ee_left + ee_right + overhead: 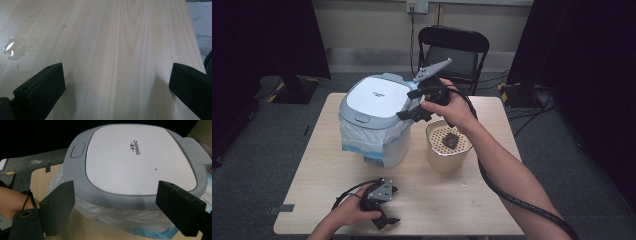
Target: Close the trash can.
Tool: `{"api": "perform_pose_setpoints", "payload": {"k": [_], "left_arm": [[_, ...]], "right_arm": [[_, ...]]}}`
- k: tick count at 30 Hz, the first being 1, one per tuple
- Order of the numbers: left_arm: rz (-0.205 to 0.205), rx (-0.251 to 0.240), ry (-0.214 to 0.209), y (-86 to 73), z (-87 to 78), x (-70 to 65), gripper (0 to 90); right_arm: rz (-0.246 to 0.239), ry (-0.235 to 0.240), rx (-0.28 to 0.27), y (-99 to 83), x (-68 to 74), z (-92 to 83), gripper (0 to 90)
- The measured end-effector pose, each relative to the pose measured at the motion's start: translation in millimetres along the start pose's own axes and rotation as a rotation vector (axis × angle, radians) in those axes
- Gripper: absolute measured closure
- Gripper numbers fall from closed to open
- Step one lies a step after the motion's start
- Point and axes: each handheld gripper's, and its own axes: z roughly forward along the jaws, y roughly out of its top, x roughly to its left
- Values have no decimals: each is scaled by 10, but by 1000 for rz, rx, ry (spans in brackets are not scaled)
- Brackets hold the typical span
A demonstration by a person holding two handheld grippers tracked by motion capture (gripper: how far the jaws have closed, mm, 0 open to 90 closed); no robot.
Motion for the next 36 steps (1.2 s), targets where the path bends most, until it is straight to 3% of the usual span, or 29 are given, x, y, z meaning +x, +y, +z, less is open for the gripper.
{"api": "perform_pose_setpoints", "payload": {"k": [15,36], "left_arm": [[0,0,0,0,0,-1,0],[-3,-5,3,-2,4,-3,0]], "right_arm": [[2,15,8,-253,72,-94,155],[28,-7,26,-696,63,-316,158]]}}
